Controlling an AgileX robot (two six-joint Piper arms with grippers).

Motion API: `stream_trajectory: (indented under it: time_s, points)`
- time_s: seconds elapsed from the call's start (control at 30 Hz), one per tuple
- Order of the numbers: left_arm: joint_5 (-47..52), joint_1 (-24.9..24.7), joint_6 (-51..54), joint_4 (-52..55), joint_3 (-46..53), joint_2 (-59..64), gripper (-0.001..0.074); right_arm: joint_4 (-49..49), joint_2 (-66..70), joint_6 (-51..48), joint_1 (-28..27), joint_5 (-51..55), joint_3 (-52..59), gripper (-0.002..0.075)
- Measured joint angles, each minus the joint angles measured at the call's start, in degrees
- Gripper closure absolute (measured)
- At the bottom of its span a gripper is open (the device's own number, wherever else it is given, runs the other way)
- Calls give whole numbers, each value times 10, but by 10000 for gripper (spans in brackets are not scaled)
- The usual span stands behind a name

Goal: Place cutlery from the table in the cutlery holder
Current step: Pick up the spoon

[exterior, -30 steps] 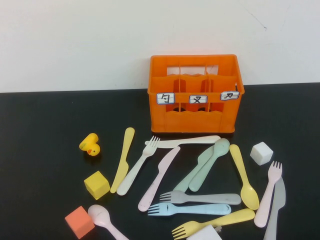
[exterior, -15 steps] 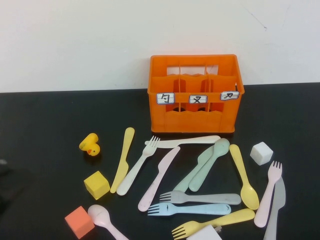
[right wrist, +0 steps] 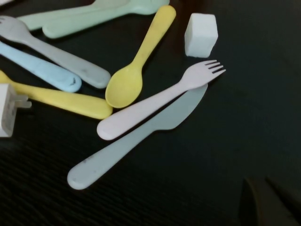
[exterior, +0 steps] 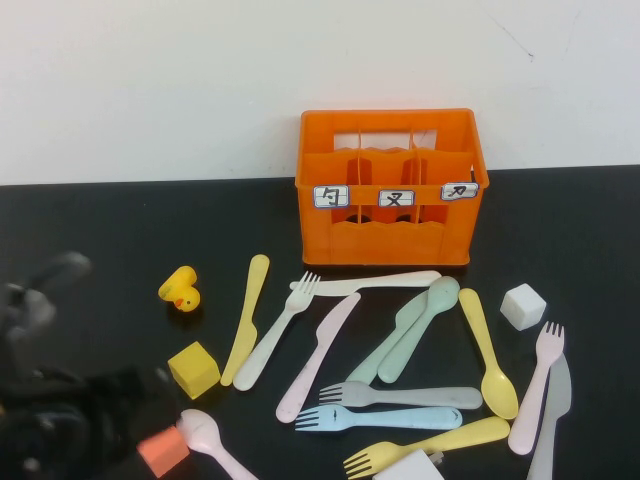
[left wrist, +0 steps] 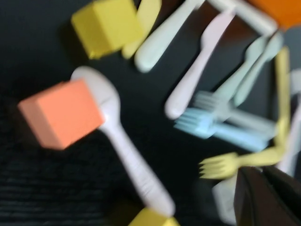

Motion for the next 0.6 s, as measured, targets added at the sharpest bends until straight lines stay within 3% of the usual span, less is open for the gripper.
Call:
stream_trajectory:
  time_s: [0.3, 0.43, 0.6]
  points:
    - [-20, -246, -360, 367, -14, 108, 738, 1, 1, -5, 0, 0, 0, 728]
    - [-85, -301, -399, 405, -15, 170, 738, 1, 1, -5, 0, 0, 0, 728]
    - [-166, -308, -449, 364, -21, 224, 738, 1, 1, -5, 0, -1, 0, 728]
